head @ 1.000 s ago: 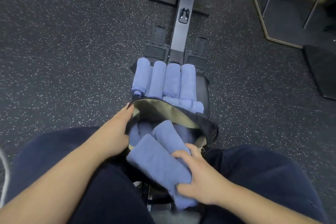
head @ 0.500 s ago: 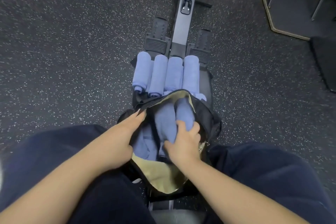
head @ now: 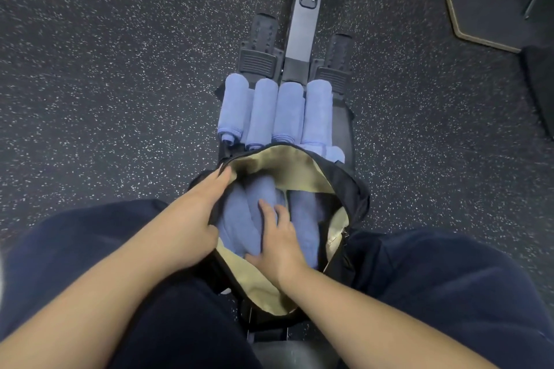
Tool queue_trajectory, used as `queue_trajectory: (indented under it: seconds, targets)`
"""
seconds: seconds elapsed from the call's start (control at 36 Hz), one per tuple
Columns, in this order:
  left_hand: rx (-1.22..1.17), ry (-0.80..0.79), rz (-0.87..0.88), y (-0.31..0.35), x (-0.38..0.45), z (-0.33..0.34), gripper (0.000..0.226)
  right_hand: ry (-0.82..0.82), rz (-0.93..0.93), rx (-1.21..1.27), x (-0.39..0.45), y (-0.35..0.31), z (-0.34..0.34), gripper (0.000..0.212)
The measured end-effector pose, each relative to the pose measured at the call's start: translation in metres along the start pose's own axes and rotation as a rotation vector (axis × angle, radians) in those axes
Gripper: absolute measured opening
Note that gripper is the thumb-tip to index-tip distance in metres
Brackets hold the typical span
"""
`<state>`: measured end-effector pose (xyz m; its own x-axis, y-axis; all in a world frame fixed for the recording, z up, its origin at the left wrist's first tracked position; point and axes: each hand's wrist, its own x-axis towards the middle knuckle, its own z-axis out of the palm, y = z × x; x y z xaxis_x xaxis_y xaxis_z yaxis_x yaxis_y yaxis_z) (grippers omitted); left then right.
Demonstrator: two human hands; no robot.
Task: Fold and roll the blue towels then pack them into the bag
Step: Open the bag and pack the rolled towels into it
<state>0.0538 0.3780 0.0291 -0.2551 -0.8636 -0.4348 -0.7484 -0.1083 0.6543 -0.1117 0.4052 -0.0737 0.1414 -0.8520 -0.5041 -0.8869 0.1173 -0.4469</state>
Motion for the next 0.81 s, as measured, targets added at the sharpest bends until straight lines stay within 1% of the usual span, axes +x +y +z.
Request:
queue_trajectory:
  seconds: [0.03, 0.08, 0.17, 0.22, 0.28, 0.36, 0.39, 0.44, 0.47, 0.5, 0.56, 0.64, 0.69, 0.75, 0.81]
  targets:
    - [0.003, 0.001, -0.003, -0.001, 0.000, 0.000, 0.094, -0.029, -0.001, -0.013, 0.002, 0.002, 0.002, 0.102]
    - [0.003, 0.005, -0.013, -0.003, 0.002, -0.001, 0.094, -0.101, 0.016, -0.045, 0.008, 0.005, 0.000, 0.108]
    - [0.018, 0.039, -0.015, -0.006, 0.006, -0.001, 0.093, -0.159, 0.061, -0.127, 0.009, 0.003, -0.009, 0.105]
    - [0.036, 0.058, -0.015, -0.008, 0.008, -0.001, 0.092, -0.121, 0.047, -0.191, 0.005, -0.004, -0.017, 0.100]
    - [0.051, 0.053, -0.008, -0.010, 0.008, 0.000, 0.093, -0.026, -0.018, -0.224, -0.005, -0.013, -0.026, 0.089]
    - [0.075, 0.050, 0.001, -0.016, 0.012, 0.002, 0.093, 0.137, -0.187, -0.187, -0.020, -0.022, -0.043, 0.055]
    - [0.081, 0.053, 0.008, -0.018, 0.013, 0.003, 0.093, 0.228, -0.246, -0.157, -0.023, -0.024, -0.049, 0.046]
    - [0.089, 0.060, 0.026, -0.020, 0.015, 0.004, 0.092, 0.432, -0.337, -0.079, -0.023, -0.027, -0.062, 0.037]
    - [0.088, 0.063, 0.030, -0.021, 0.016, 0.004, 0.091, 0.501, -0.368, -0.041, -0.020, -0.027, -0.070, 0.035]
    - [0.085, 0.066, 0.031, -0.020, 0.016, 0.004, 0.091, 0.534, -0.376, -0.017, -0.015, -0.028, -0.078, 0.034]
    - [0.079, 0.076, 0.040, -0.018, 0.018, 0.004, 0.092, 0.579, -0.343, -0.014, -0.002, -0.027, -0.100, 0.033]
    - [0.049, 0.082, 0.057, -0.015, 0.020, 0.003, 0.094, 0.633, -0.232, -0.051, 0.026, -0.023, -0.129, 0.028]
    - [0.031, 0.083, 0.070, -0.015, 0.021, 0.002, 0.096, 0.573, -0.118, -0.100, 0.050, -0.018, -0.142, 0.032]
    - [0.028, 0.073, 0.068, -0.017, 0.023, 0.003, 0.098, 0.468, 0.008, -0.126, 0.077, -0.013, -0.153, 0.041]
    - [0.035, 0.059, 0.064, -0.020, 0.025, 0.003, 0.099, 0.355, 0.114, -0.100, 0.103, -0.008, -0.159, 0.049]
